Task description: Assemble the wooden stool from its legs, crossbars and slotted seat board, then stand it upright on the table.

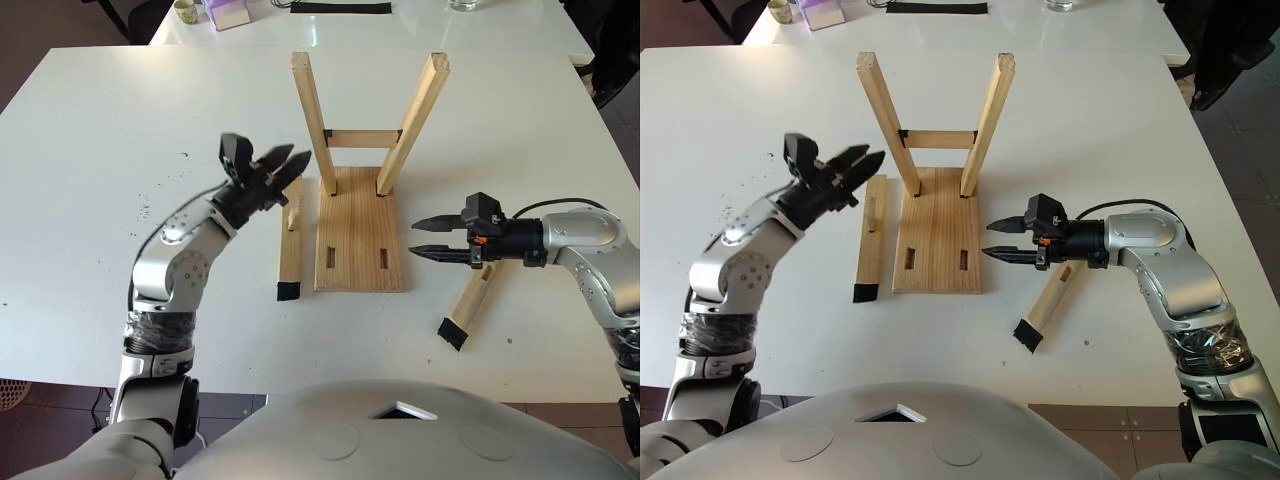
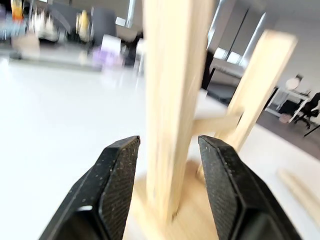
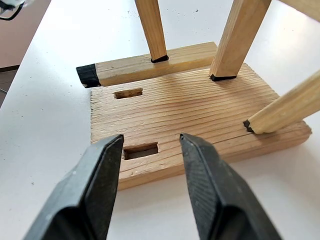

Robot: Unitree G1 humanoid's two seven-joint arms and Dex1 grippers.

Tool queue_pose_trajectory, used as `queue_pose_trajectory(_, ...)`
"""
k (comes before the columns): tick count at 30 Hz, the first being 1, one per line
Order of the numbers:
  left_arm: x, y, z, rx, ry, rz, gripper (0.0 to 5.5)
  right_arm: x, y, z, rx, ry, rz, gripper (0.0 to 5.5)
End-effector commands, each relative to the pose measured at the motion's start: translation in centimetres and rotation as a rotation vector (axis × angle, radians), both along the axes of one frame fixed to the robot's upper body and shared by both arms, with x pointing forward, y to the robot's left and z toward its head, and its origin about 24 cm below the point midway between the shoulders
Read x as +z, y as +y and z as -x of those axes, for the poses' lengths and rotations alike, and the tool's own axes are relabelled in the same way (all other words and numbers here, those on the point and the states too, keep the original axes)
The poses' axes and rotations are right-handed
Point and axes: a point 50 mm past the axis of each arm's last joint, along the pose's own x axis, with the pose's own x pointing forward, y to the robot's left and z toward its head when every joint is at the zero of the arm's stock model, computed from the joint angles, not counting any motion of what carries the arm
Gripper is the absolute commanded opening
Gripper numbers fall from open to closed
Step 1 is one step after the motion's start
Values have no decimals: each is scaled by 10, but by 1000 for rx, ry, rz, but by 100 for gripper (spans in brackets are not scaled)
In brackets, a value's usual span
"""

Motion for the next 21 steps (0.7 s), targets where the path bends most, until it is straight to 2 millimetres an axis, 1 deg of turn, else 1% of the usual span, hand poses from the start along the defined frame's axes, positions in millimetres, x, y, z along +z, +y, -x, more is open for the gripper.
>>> queue_pose_trajectory(1, 34, -4, -11, -7, -138, 31, 218, 1, -1, -2, -1, -14, 14, 207)
queue_pose_trajectory(5, 76, 8, -14, 27, -271, 60, 218, 2, 1, -1, -2, -18, 5, 207)
queue_pose_trajectory(8, 106, 18, -9, 46, -359, 58, 218, 1, -1, 1, -9, -16, 4, 207)
queue_pose_trajectory(9, 114, 17, -2, 22, -371, 52, 218, 1, -2, 1, -13, -17, 5, 207)
queue_pose_trajectory(11, 121, 8, 22, -94, -366, 7, 218, 2, -3, 2, -20, -20, 6, 207)
queue_pose_trajectory(12, 120, 0, 38, -185, -343, -8, 218, 3, -6, 3, -30, -21, 5, 207)
queue_pose_trajectory(14, 111, -14, 70, -357, -244, 5, 218, 5, -10, 5, -53, -24, 5, 207)
queue_pose_trajectory(15, 100, -19, 85, -420, -166, 11, 218, 5, -12, 7, -67, -25, 5, 207)
queue_pose_trajectory(17, 75, -20, 108, -464, -17, -9, 218, 5, -14, 10, -86, -24, 2, 207)
queue_pose_trajectory(19, 56, -17, 120, -429, 93, -10, 218, 4, -15, 12, -93, -20, 0, 207)
queue_pose_trajectory(21, 41, -17, 123, -387, 145, -41, 218, 2, -15, 15, -99, -14, -3, 207)
